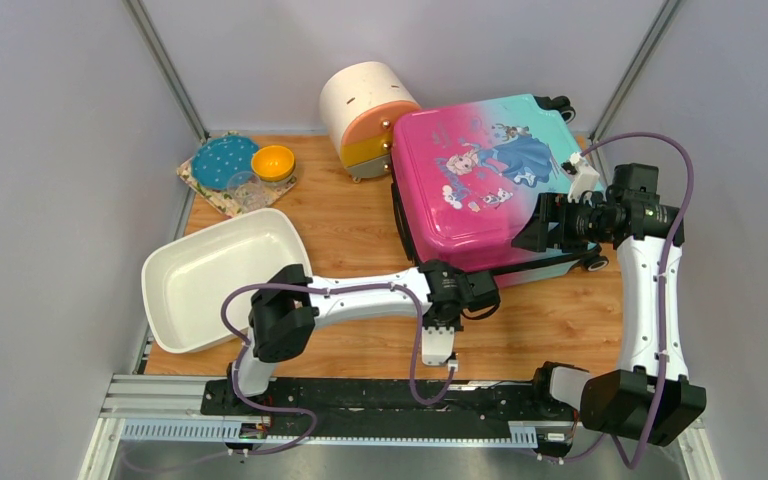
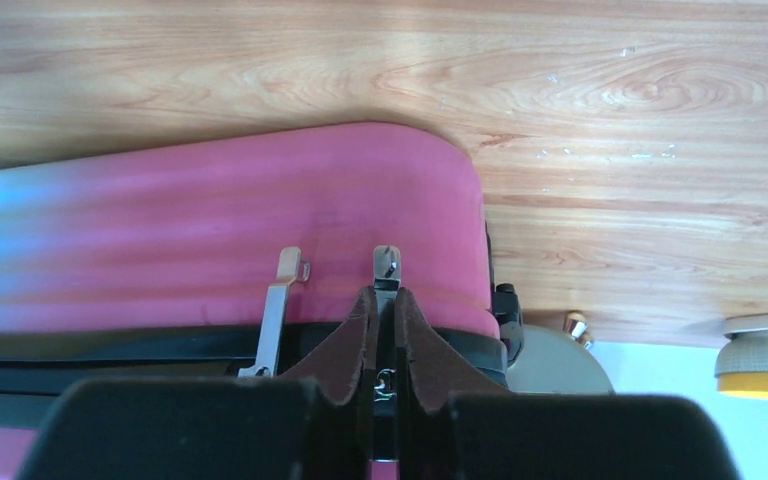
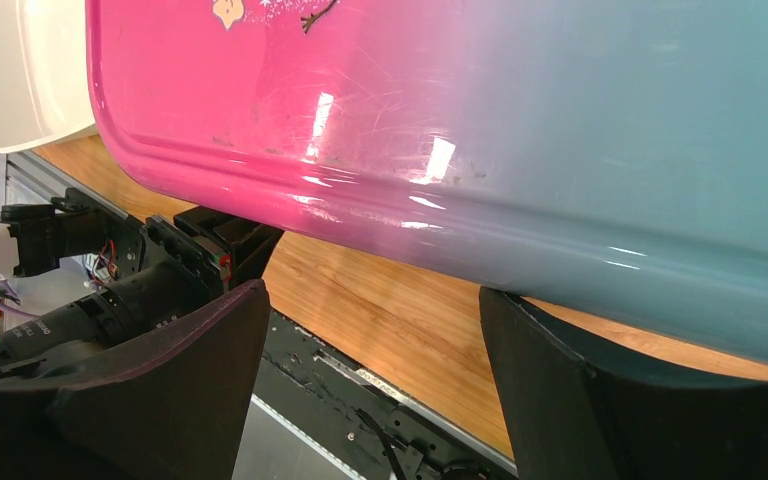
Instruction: Open, take out, and arrange the luggage
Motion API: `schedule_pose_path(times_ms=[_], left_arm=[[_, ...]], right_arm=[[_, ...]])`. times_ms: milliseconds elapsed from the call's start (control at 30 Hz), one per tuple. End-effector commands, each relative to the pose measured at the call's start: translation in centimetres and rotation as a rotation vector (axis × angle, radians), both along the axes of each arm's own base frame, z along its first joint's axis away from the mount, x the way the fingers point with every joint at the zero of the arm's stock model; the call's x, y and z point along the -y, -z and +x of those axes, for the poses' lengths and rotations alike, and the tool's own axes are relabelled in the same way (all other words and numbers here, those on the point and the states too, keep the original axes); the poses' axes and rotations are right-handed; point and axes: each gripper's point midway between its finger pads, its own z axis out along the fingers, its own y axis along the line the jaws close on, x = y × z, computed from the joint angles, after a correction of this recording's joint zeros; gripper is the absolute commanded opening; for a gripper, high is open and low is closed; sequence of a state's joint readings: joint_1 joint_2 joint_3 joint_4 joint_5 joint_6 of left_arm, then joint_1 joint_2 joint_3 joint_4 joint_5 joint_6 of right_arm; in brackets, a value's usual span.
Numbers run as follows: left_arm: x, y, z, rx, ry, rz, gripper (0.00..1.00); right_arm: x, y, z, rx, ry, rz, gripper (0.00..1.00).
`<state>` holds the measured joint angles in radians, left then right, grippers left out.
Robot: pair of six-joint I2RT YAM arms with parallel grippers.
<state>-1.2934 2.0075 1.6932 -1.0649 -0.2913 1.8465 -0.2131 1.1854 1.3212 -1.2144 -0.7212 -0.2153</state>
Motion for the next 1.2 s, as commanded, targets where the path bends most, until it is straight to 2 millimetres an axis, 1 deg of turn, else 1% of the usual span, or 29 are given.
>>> schedule_pose_path(times_ms=[0,33,67,133,167,267,333,367,400,433,467,500,533,567,667,767,900,933,1000,1100,1167], left_arm=[[-1.0,-0.8,0.7,0.034,0.003,0.025,0.06],[-1.1,-1.2,0.6,0.033,0.002,0.018,0.04],[-1.4,-1.0,0.4,0.028,0.002,0.027,0.0],[-2.0,-1.3,0.2,0.027,-0.003,0.031,0.0],[-2.5,-1.1,0.0,0.023,-0.007,0.043,0.0],[-3.8,-1.1,-0.2,0.021,-0.038,0.06,0.0],[-4.5,-1.2,-0.3,0.016,-0.066,0.067,0.0],[-4.9,-1.0,-0.5,0.012,-0.078,0.071,0.0],[-4.9,-0.9,-0.5,0.01,-0.079,0.059,0.0],[-5.3,-1.0,-0.7,0.005,-0.078,0.047,0.0],[-5.2,-0.9,-1.1,-0.011,-0.067,0.031,0.1],[-5.1,-0.9,-1.2,-0.015,-0.06,0.016,0.17],[-5.5,-0.9,-1.6,-0.013,-0.048,0.015,0.28],[-5.5,-0.8,-1.9,-0.016,-0.028,0.016,0.32],[-4.8,-1.1,-2.9,-0.033,0.017,-0.024,0.43],[-3.6,-1.6,-2.8,-0.014,0.043,-0.055,0.53],[-2.2,-1.8,-2.7,-0.005,0.066,-0.091,0.54],[-2.0,-1.5,-2.7,-0.001,0.076,-0.092,0.55],[-1.0,-1.6,-2.2,0.03,0.1,-0.119,0.55],[-0.3,-1.3,-2.0,0.037,0.114,-0.124,0.55],[0.2,-1.5,-2.0,0.039,0.12,-0.133,0.55]], right_arm=[[0.2,-2.3,3.9,0.209,-0.044,-0.012,0.85],[0.2,-2.3,3.9,0.209,-0.042,-0.01,0.85],[0.3,-2.3,4.0,0.207,-0.041,-0.011,0.85],[0.3,-2.1,4.0,0.202,-0.041,-0.01,0.85],[0.3,-2.0,4.1,0.202,-0.041,-0.012,0.85],[0.5,-1.4,4.3,0.19,-0.041,-0.019,0.85],[0.7,-0.7,4.4,0.169,-0.035,-0.029,0.85],[0.9,-0.4,4.5,0.164,-0.034,-0.038,0.84],[0.9,-0.1,4.5,0.153,-0.036,-0.039,0.84],[0.9,0.0,4.4,0.149,-0.038,-0.039,0.84],[0.9,0.0,4.4,0.149,-0.04,-0.039,0.84],[0.9,0.0,4.3,0.149,-0.042,-0.038,0.84],[0.8,0.0,4.2,0.148,-0.043,-0.039,0.84],[0.8,-0.1,4.1,0.154,-0.043,-0.04,0.84],[0.8,-0.3,4.1,0.158,-0.046,-0.037,0.84],[0.7,-0.5,4.1,0.162,-0.048,-0.032,0.84],[0.5,-0.5,4.1,0.161,-0.052,-0.024,0.84],[0.5,-0.6,4.1,0.161,-0.053,-0.022,0.84],[0.5,-0.6,4.1,0.162,-0.056,-0.022,0.84],[0.5,-0.6,4.1,0.162,-0.056,-0.019,0.84],[0.4,-0.5,4.0,0.158,-0.058,-0.015,0.84]])
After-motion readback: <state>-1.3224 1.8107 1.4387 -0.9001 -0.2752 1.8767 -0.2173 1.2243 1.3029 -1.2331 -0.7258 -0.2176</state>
